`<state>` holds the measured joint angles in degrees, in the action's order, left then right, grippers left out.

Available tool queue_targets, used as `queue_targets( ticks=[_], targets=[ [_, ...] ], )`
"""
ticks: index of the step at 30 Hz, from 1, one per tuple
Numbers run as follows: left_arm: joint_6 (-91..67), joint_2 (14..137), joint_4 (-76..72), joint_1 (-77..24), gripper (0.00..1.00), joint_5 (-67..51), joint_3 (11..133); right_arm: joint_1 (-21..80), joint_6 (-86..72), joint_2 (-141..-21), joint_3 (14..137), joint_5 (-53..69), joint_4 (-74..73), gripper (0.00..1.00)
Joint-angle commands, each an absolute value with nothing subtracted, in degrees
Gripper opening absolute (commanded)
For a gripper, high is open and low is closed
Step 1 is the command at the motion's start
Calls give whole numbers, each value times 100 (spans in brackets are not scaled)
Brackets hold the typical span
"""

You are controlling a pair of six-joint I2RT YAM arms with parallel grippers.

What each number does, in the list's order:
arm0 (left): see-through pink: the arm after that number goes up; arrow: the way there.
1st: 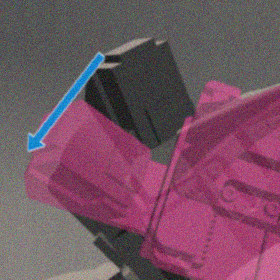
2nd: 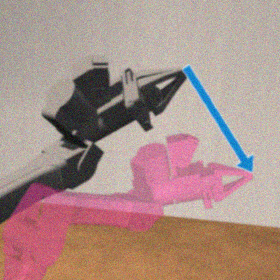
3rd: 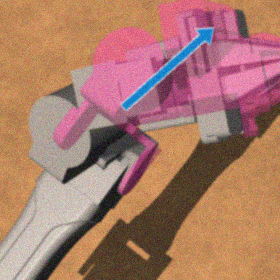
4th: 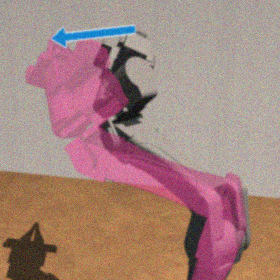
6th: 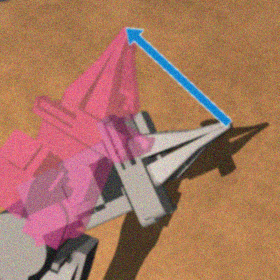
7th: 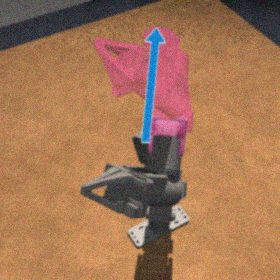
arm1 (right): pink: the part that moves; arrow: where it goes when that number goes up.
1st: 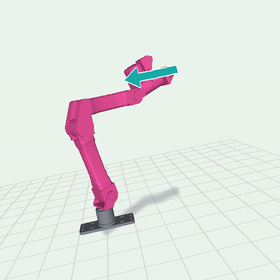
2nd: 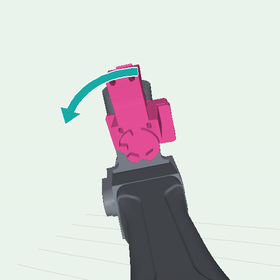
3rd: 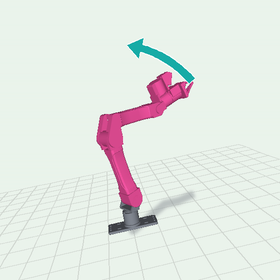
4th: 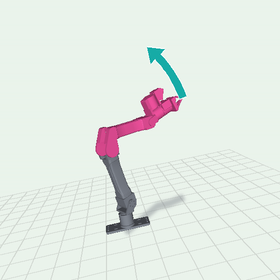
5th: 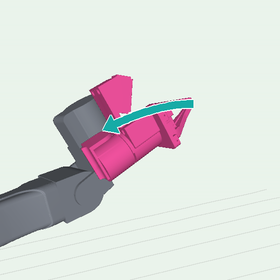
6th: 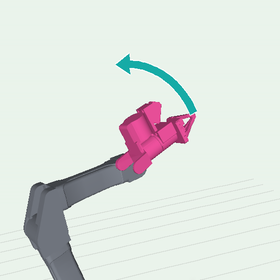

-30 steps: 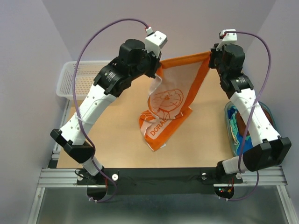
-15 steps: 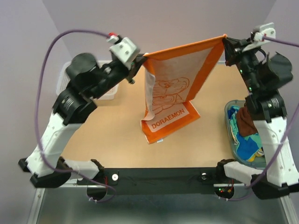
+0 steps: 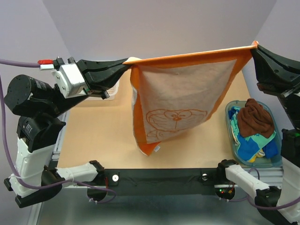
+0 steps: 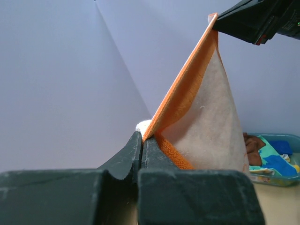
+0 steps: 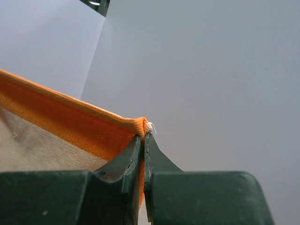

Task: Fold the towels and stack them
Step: Flatten out the crumpled towel

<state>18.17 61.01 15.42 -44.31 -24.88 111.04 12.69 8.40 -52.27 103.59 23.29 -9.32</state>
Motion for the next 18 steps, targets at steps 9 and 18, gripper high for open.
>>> queue_targets(
  ticks=[9,18],
  targets=[
    [2327,6836,922,-4342,0,-644,12232,1037,809,-6212,11083,943,-440,1],
    [1987,8568,712,-2727,0,-535,12094,1037,1011,-7698,10487,-228,393,0]
  ],
)
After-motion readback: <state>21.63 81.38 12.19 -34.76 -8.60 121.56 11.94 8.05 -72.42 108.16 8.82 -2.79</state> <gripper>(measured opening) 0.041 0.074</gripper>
